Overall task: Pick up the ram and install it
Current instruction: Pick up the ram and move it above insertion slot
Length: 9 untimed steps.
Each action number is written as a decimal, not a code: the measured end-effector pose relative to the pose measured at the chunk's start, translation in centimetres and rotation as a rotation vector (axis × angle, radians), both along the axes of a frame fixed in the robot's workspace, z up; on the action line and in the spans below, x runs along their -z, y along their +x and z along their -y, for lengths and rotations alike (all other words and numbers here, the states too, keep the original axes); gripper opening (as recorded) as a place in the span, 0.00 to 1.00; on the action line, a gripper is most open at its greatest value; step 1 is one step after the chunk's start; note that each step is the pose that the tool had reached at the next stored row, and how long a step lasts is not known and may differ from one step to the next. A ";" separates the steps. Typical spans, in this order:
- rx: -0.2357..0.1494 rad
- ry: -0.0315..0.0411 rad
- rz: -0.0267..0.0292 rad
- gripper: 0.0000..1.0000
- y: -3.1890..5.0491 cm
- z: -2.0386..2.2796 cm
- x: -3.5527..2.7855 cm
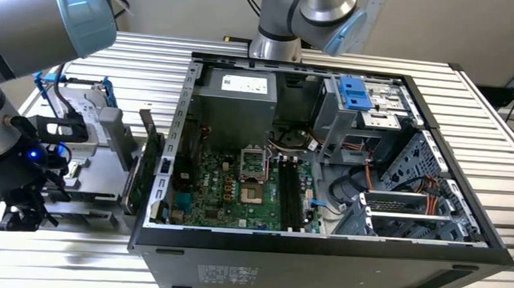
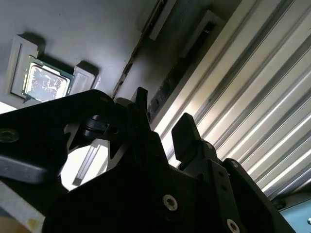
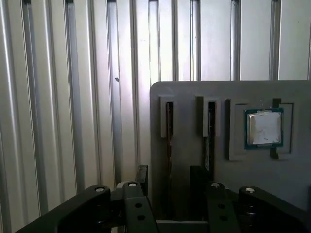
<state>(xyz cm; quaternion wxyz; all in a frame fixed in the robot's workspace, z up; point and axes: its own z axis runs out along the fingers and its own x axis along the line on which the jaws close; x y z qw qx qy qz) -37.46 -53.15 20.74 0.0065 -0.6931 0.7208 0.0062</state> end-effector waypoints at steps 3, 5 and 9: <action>0.002 -0.0001 -0.0001 1.00 0.00 -0.08 0.45; 0.002 0.0000 0.0000 1.00 0.01 -0.13 0.71; 0.002 -0.0001 0.0014 1.00 0.00 -0.20 1.06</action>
